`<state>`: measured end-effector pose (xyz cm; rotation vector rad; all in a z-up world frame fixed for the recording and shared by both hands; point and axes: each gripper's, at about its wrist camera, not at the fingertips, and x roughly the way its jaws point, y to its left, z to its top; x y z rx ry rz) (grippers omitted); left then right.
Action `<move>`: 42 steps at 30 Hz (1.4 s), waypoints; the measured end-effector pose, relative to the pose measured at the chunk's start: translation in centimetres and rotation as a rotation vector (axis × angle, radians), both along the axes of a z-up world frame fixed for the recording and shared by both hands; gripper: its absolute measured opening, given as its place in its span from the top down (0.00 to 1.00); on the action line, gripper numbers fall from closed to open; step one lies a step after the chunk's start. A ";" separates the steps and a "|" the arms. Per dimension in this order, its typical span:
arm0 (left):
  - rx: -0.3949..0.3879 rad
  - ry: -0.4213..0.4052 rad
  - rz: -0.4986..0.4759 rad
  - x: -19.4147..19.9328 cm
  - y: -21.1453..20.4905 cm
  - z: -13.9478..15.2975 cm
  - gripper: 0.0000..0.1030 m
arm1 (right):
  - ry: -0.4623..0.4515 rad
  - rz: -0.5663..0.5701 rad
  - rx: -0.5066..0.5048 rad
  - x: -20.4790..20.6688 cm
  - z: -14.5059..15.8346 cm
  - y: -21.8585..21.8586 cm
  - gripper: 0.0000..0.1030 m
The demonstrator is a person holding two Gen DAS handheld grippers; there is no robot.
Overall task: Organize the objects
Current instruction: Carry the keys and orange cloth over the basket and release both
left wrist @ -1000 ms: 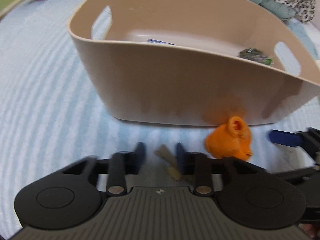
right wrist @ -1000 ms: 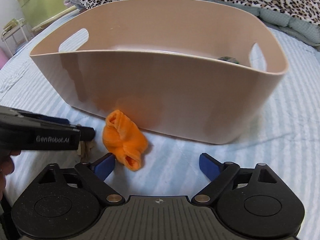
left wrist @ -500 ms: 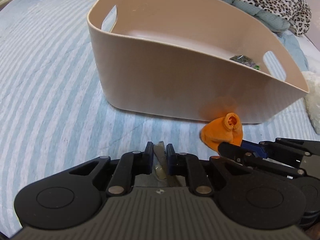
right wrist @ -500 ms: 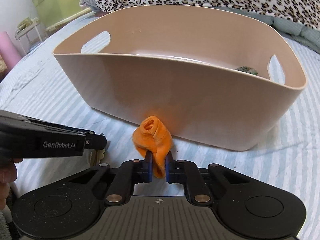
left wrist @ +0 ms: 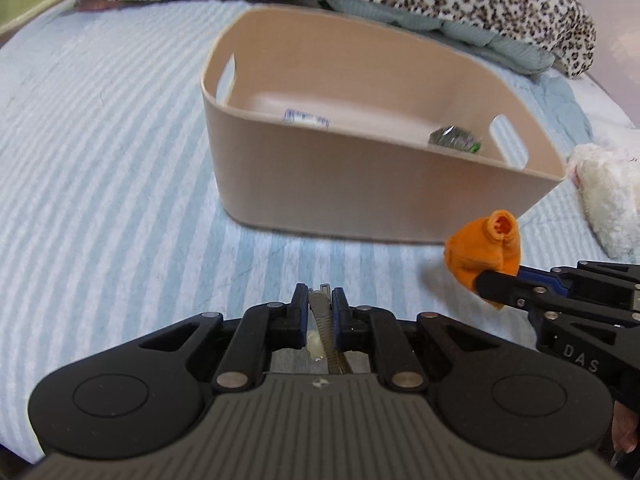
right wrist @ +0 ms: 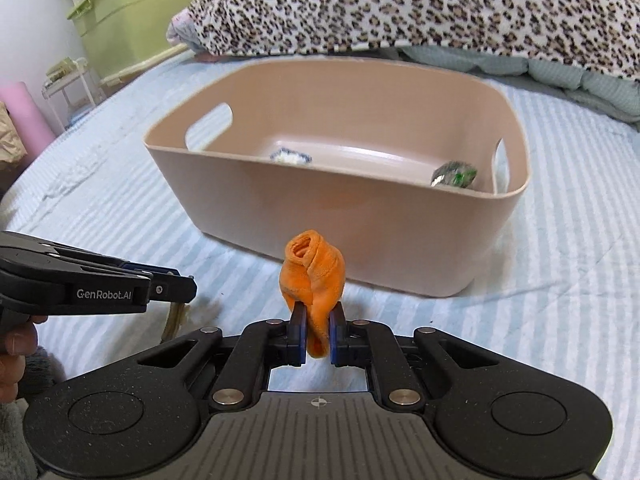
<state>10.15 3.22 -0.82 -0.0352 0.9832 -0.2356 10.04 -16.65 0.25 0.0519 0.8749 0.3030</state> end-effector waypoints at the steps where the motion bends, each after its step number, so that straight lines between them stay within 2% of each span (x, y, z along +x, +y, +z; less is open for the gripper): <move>1: -0.003 -0.015 -0.003 -0.2 -0.1 0.6 0.88 | -0.015 0.001 0.003 -0.4 0.6 -0.2 0.91; 11: -0.026 -0.199 -0.014 -0.5 -0.5 7.5 0.88 | -0.166 -0.028 0.048 -1.5 6.3 -1.9 0.91; 17: 0.020 -0.302 -0.019 1.5 -2.0 10.8 0.88 | -0.246 -0.066 0.055 0.1 9.1 -2.8 0.91; 21: 0.066 -0.352 -0.025 3.7 -3.6 11.7 0.88 | -0.276 -0.089 0.043 1.8 10.2 -3.1 0.91; 25: 0.108 -0.350 -0.006 6.4 -5.2 11.1 0.87 | -0.287 -0.117 0.025 3.7 10.5 -3.3 0.91; 30: 0.177 -0.292 0.005 9.8 -6.7 8.3 0.88 | -0.256 -0.143 0.008 6.4 9.6 -3.2 0.91; 37: 0.235 -0.174 0.018 12.9 -7.0 3.2 0.87 | -0.144 -0.139 -0.044 9.5 6.2 -2.6 0.91; 42: 0.258 -0.129 0.008 13.2 -6.9 1.8 0.86 | -0.075 -0.123 -0.078 10.1 4.2 -2.1 0.88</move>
